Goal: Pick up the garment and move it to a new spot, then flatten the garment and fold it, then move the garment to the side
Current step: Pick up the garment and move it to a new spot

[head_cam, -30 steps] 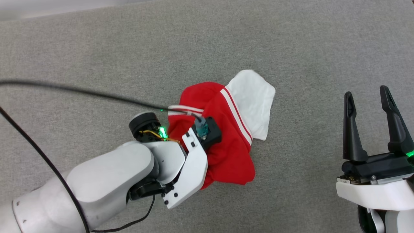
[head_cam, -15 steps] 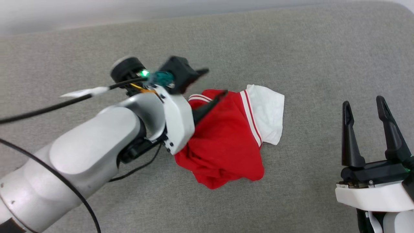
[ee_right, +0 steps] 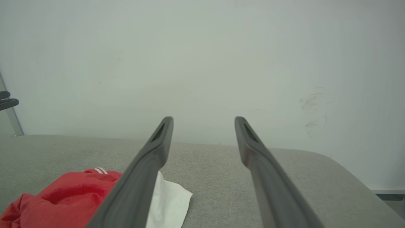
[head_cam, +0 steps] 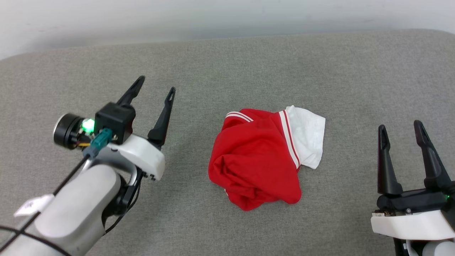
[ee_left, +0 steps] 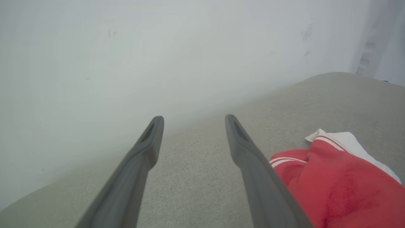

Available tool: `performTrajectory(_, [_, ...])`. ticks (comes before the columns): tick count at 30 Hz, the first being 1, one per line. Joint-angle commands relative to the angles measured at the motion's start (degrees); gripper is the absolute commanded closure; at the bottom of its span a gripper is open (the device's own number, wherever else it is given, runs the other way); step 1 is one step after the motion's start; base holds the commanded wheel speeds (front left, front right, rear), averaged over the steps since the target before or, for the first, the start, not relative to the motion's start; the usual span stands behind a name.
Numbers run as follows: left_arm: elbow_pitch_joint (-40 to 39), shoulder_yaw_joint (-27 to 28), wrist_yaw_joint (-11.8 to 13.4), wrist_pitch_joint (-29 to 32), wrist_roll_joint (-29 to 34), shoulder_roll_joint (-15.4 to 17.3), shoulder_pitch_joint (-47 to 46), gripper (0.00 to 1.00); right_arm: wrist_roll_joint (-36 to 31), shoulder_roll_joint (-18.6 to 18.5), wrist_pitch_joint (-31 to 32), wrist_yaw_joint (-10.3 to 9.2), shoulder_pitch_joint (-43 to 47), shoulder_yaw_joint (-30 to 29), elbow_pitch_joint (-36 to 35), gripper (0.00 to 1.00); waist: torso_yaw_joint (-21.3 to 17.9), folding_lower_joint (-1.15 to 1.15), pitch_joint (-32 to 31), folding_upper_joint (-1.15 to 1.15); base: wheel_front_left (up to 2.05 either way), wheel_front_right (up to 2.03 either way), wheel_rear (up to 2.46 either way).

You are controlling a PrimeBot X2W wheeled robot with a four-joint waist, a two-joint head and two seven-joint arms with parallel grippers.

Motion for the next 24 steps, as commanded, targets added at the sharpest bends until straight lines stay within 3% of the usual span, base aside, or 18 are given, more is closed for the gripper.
performTrajectory(1, [-0.43,1.21,1.49,-0.31,1.52,-0.02,1.94,0.00,0.18,0.11,-0.10,-0.02,0.48,-0.12,0.34,0.00,0.35,0.00,-0.46,0.00,0.00,0.00,0.00])
performTrajectory(4, [-3.22,6.83,5.50,-0.39,5.75,-1.72,7.50,0.00,0.20,0.11,-0.10,-0.02,1.02,-0.41,0.60,0.00,0.70,0.00,-1.04,0.00,0.00,0.00,0.00])
performTrajectory(9, [-6.84,15.71,9.21,-0.33,14.25,-5.52,17.68,0.00,0.11,0.11,-0.10,-0.02,1.70,-0.65,1.03,0.00,1.15,0.00,-2.04,0.00,0.00,0.00,0.00])
performTrajectory(13, [-9.01,21.33,10.01,-0.33,20.46,-9.07,25.32,0.00,0.35,0.10,-0.11,-0.02,2.28,-0.69,1.35,0.00,1.07,0.00,-2.87,0.00,0.00,0.00,0.00])
performTrajectory(20, [-12.37,31.45,8.98,-0.34,29.28,-16.05,35.76,0.00,0.41,0.10,-0.10,-0.02,3.79,-1.25,2.25,0.00,1.06,0.00,-4.77,0.00,0.00,0.00,0.00])
performTrajectory(24, [-13.88,34.34,7.87,-0.34,31.76,-18.29,39.30,0.00,0.64,0.09,-0.11,-0.02,4.44,-1.51,2.78,0.00,0.99,0.00,-5.65,0.00,0.00,0.00,0.00])
